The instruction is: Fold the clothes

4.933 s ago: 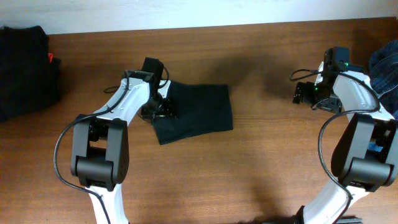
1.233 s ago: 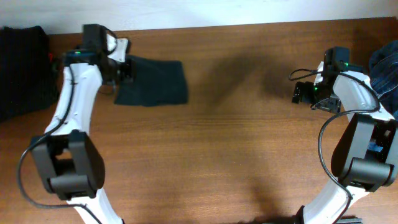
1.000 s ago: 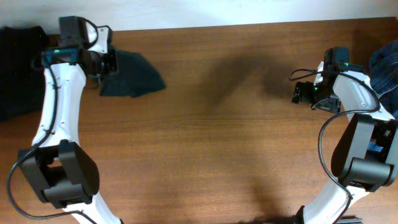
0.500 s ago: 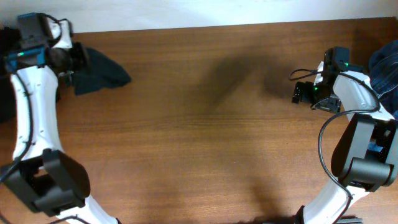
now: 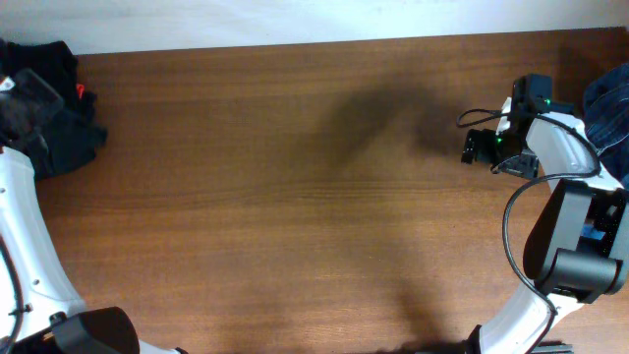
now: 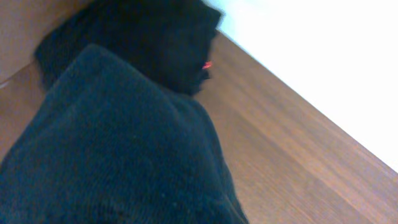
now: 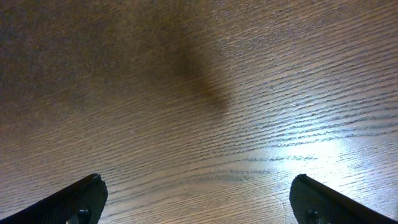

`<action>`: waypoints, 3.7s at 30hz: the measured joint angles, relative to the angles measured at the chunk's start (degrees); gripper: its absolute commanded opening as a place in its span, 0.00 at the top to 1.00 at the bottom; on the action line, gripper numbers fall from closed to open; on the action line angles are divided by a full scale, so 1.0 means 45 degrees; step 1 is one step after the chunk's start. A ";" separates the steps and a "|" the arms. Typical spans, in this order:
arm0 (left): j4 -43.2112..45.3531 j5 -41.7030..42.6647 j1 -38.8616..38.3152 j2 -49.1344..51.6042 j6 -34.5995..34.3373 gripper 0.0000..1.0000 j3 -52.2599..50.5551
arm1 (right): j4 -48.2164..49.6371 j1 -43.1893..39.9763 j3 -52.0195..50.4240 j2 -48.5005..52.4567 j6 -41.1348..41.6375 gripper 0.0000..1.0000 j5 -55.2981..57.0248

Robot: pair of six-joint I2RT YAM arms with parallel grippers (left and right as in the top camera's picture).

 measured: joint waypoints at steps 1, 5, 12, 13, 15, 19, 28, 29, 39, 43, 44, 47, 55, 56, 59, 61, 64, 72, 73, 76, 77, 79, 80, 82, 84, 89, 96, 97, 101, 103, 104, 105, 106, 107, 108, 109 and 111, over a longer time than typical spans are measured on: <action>-0.0141 -0.0175 0.0058 0.0000 -0.0146 0.99 0.0000 | 0.0005 0.0000 0.0000 0.0000 0.0000 0.02 0.0000; -0.0554 -0.0554 0.0287 0.0005 -0.0787 1.00 0.0000 | 0.0005 0.0000 0.0000 0.0000 -0.0005 0.01 0.0000; -0.0695 -0.0665 0.1141 0.0005 -0.1807 1.00 0.0000 | 0.0005 0.0000 0.0000 0.0000 -0.0005 0.01 -0.0005; -0.0685 -0.0665 0.1239 0.0005 -0.1880 1.00 0.0000 | 0.0005 0.0000 0.0000 0.0000 0.0005 0.01 0.0000; -0.0593 -0.0665 0.1457 0.0005 -0.2006 1.00 0.0000 | 0.0000 0.0000 0.0000 0.0000 0.0000 0.01 0.0000; -0.0495 -0.0622 0.1719 0.0180 -0.2147 1.00 0.0000 | 0.0000 0.0000 0.0000 0.0000 0.0005 0.01 0.0000; 0.0903 -0.0384 0.1826 0.1744 -0.2555 1.00 -0.0005 | 0.0005 0.0000 0.0000 0.0000 0.0000 0.01 0.0000; 0.1180 -0.0369 0.1826 0.1875 -0.2613 1.00 -0.0005 | 0.0005 0.0000 0.0000 0.0000 0.0010 0.01 0.0000; 0.3342 -0.0325 0.1851 0.2890 -0.2943 1.00 0.0000 | 0.0005 0.0000 0.0000 0.0000 0.0000 0.01 0.0000; 0.4410 -0.0325 0.1880 0.3570 -0.2953 1.00 0.0000 | 0.0000 0.0000 0.0000 0.0000 0.0005 0.01 0.0000; 0.4726 -0.0311 0.1885 0.3730 -0.2958 1.00 -0.0005 | 0.0005 0.0000 0.0000 0.0000 0.0000 0.01 0.0000; 0.5819 -0.0248 0.1885 0.4119 -0.2997 1.00 -0.0005 | 0.0005 0.0000 0.0000 0.0000 0.0005 0.01 0.0000; 0.8874 0.0185 0.1885 0.4376 -0.3026 1.00 -0.0005 | 0.0005 0.0000 0.0000 0.0000 0.0005 0.01 0.0000; 0.9175 0.0223 0.1885 0.4386 -0.3036 1.00 -0.0005 | 0.0000 0.0000 0.0000 0.0000 0.0010 0.01 0.0000; 0.9860 0.0253 0.1885 0.4483 -0.3041 1.00 0.0000 | 0.0000 0.0000 0.0000 0.0000 0.0005 0.01 0.0000; 1.0088 0.0296 0.1880 0.4673 -0.3041 1.00 0.0000 | 0.0000 0.0000 0.0000 0.0000 0.0000 0.01 -0.0005; 1.0180 0.0631 0.1885 0.5134 -0.3036 1.00 0.0000 | 0.0000 0.0000 0.0000 0.0000 0.0000 0.01 0.0000; 0.7995 0.1205 0.1870 0.5561 -0.2565 1.00 0.0704 | 0.0000 0.0000 0.0000 0.0000 0.0005 0.01 -0.0005; 0.7359 0.1190 0.1870 0.5518 -0.2545 1.00 0.0981 | 0.0000 0.0000 0.0000 0.0000 0.0005 0.01 -0.0005; 0.4590 0.0962 0.1870 0.4954 -0.2458 1.00 0.1812 | 0.0000 0.0000 0.0000 0.0000 0.0005 0.01 -0.0005; 0.3793 0.0845 0.1870 0.4687 -0.2453 1.00 0.2001 | 0.0000 0.0000 0.0000 0.0000 0.0000 0.01 -0.0010; 0.2433 0.0534 0.1870 0.3988 -0.2424 1.00 0.2361 | 0.0005 0.0000 0.0000 0.0000 0.0000 0.01 0.0000; 0.1914 0.0384 0.1870 0.3638 -0.2404 1.00 0.2472 | 0.0000 0.0000 0.0000 0.0000 0.0005 0.01 0.0000; 0.0971 -0.0019 0.1870 0.2866 -0.2395 1.00 0.2676 | 0.0000 0.0000 0.0000 0.0000 0.0000 0.01 -0.0005; 0.0199 -0.0491 0.1875 0.2132 -0.2356 0.99 0.2807 | 0.0000 0.0000 0.0000 0.0000 0.0005 0.01 -0.0005; -0.1700 -0.1161 0.2191 0.1452 -0.2302 1.00 0.3007 | 0.0000 0.0000 0.0000 0.0000 0.0000 0.01 -0.0005; -0.4673 -0.1457 0.3405 0.1778 -0.2249 1.00 0.2535 | 0.0000 0.0000 0.0000 0.0000 0.0005 0.01 -0.0005; -0.4930 -0.1530 0.3512 0.1797 -0.2234 1.00 0.2516 | 0.0005 0.0000 0.0000 0.0000 0.0000 0.01 -0.0005; -0.6654 -0.1889 0.3988 0.1807 -0.2205 1.00 0.2516 | 0.0005 0.0000 0.0000 0.0000 0.0010 0.01 -0.0005; -0.7446 -0.1991 0.4172 0.1807 -0.2205 1.00 0.2511 | 0.0005 0.0000 0.0000 0.0000 0.0000 0.01 0.0000; -0.7752 -0.2093 0.4245 0.1807 -0.2205 1.00 0.2511 | 0.0000 0.0000 0.0000 0.0000 0.0010 0.01 -0.0005; -0.8058 -0.2205 0.4294 0.1807 -0.2205 1.00 0.2511 | 0.0005 0.0000 0.0000 0.0000 0.0005 0.01 -0.0005; -0.8306 -0.2346 0.4333 0.1807 -0.2200 1.00 0.2511 | 0.0000 0.0000 0.0000 0.0000 0.0000 0.01 -0.0005; -0.8451 -0.2521 0.4367 0.1807 -0.2118 1.00 0.2506 | 0.0000 0.0000 0.0000 0.0000 0.0000 0.01 -0.0005; -0.8495 -0.2652 0.4401 0.1812 -0.1899 1.00 0.2482 | 0.0000 0.0000 0.0000 0.0000 0.0000 0.01 -0.0005; -0.8495 -0.2754 0.4425 0.1807 -0.1710 1.00 0.2453 | 0.0000 0.0000 0.0000 0.0000 0.0000 0.01 0.0000; -0.8495 -0.2880 0.4483 0.1807 -0.1394 1.00 0.2278 | 0.0005 0.0000 0.0000 0.0000 0.0000 0.01 -0.0005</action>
